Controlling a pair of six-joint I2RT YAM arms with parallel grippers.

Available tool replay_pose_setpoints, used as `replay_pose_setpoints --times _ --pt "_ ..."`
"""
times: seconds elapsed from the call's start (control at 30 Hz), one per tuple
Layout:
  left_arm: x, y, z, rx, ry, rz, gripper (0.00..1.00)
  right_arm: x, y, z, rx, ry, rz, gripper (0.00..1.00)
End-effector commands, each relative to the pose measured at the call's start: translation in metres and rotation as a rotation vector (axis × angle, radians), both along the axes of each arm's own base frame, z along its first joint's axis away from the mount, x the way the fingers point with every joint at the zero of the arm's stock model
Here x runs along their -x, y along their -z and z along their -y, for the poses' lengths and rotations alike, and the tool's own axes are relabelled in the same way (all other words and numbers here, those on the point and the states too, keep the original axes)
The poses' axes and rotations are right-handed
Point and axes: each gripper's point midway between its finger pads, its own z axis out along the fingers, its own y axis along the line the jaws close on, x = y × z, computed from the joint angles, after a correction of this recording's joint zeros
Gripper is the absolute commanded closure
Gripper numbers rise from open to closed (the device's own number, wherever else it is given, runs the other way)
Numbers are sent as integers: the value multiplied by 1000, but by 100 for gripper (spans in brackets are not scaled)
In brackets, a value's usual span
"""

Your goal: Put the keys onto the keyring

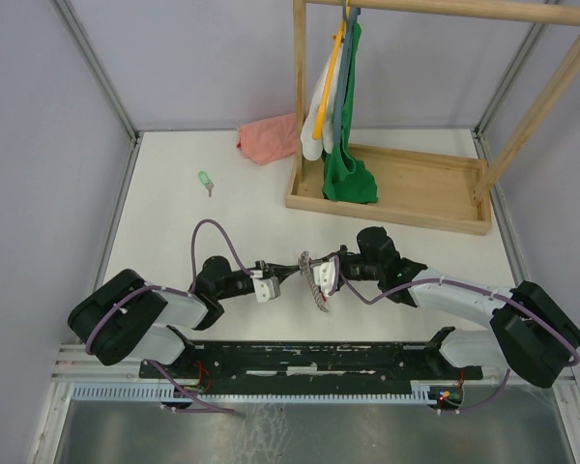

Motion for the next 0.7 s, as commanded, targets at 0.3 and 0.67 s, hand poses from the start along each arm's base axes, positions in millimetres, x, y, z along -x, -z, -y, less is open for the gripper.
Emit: replay_pose_setpoints --times 0.3,0.67 --pt "6 -13 12 -2 86 1 97 11 -34 -13 -108 -85 49 99" --pt "8 -14 12 -16 138 -56 97 21 -43 -13 -136 -130 58 99"
